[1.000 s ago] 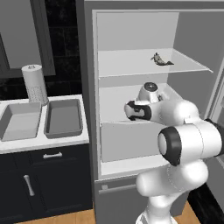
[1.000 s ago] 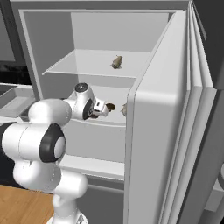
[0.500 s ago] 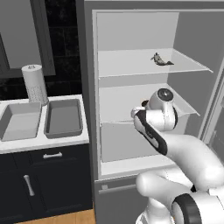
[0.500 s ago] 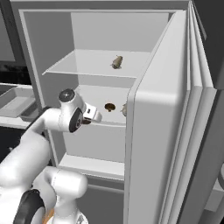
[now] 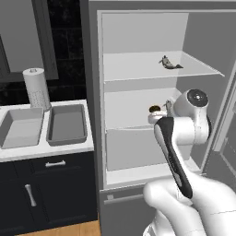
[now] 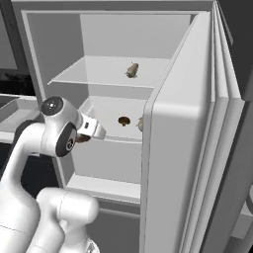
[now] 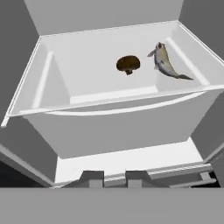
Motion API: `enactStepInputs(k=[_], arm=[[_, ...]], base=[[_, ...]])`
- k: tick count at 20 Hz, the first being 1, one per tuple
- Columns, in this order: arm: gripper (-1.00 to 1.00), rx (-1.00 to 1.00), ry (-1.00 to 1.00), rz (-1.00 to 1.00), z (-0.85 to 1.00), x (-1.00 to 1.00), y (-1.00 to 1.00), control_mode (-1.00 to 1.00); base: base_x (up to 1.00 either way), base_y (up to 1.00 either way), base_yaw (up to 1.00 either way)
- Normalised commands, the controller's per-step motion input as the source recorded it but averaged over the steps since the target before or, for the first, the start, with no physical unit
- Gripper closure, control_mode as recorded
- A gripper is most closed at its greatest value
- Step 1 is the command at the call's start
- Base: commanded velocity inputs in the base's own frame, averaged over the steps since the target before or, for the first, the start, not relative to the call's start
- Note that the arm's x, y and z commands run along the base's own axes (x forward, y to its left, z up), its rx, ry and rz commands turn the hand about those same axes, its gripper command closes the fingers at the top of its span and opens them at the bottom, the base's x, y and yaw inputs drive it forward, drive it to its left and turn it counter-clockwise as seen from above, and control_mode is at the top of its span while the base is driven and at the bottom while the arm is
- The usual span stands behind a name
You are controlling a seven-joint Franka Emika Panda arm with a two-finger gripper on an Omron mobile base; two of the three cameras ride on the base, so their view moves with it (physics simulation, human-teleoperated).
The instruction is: Place one mushroom and one fish in each tupperware on the nearby counter, to pack two identical lunches.
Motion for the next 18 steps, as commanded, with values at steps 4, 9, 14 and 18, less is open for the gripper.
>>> enactStepInputs(k=[4, 9, 14, 18], arm=[[1.00, 0.00, 0.02, 0.00, 0.23, -0.82, 0.00, -1.00], [1.00, 0.00, 0.01, 0.00, 0.00, -0.20, 0.00, 1.00], [1.00, 0.00, 0.00, 0.00, 0.00, 0.00, 0.00, 1.00], [1.00, 0.00, 0.00, 0.00, 0.00, 0.00, 0.00, 1.00]], base=[[0.00, 0.00, 0.00], [-0.80, 0.04, 0.00], [-0.91, 0.45, 0.05], [-0.19, 0.96, 0.07]])
